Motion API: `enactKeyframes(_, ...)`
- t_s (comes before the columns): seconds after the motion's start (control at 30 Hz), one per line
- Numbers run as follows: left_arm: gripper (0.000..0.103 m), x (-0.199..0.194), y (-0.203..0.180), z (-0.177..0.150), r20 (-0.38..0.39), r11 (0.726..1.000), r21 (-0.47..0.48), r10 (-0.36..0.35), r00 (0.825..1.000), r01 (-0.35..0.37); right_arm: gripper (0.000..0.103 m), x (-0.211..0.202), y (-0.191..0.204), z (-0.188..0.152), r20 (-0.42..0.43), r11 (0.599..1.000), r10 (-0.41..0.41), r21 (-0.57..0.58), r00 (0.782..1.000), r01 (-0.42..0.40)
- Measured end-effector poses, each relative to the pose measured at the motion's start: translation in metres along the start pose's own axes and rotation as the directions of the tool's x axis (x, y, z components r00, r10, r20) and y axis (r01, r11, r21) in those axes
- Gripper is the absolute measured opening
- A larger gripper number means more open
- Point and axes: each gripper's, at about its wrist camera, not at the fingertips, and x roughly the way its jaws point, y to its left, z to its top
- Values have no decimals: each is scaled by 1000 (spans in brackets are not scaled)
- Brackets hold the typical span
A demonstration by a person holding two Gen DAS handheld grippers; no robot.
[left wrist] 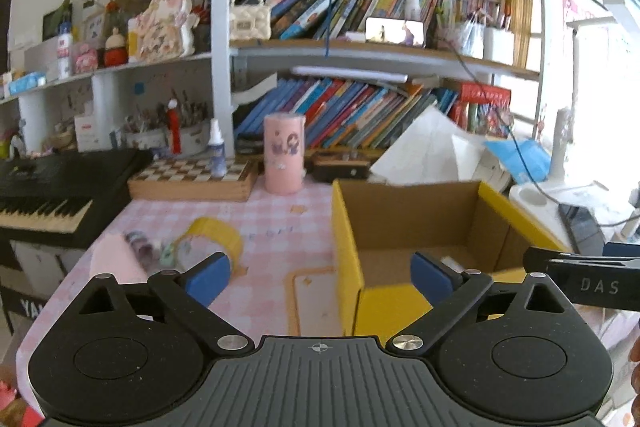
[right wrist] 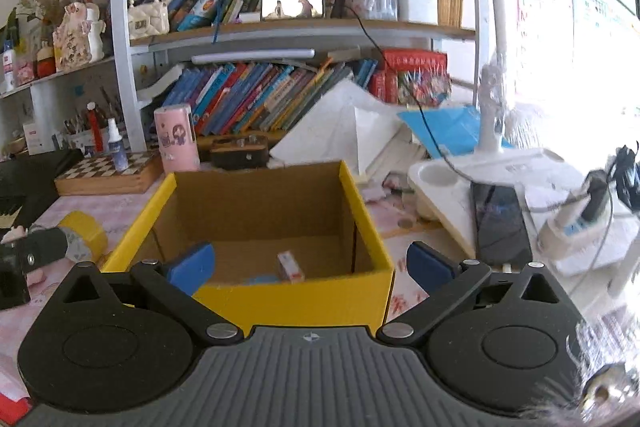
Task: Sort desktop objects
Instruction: 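Withdraw both open tools from the yellow box back toward the table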
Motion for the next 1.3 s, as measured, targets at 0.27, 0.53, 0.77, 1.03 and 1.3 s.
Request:
enactKeyframes(0.27,98,-14,22,-28,-99,999,30,20,995,-17,99,-19,23,-26,-81,999,-22,27,997,24)
enactKeyframes(0.53,98,-38,51,-45,-147,999,54,3,989,5,84,-46,58,-53,-114,1000,-18,1,993,19)
enactKeyframes(0.77,98,-52,77,-58,-185,997,78,-15,983,29,81,-62,87,-76,-180,999,-3,33,984,9)
enactKeyframes(1.03,98,-72,112,-70,-195,997,73,15,981,0,74,-73,128,-91,-217,999,44,17,975,-42)
enactKeyframes(1.3,98,-88,155,-71,-173,995,17,96,980,-95,73,-75,176,-89,-211,989,132,-43,969,-144)
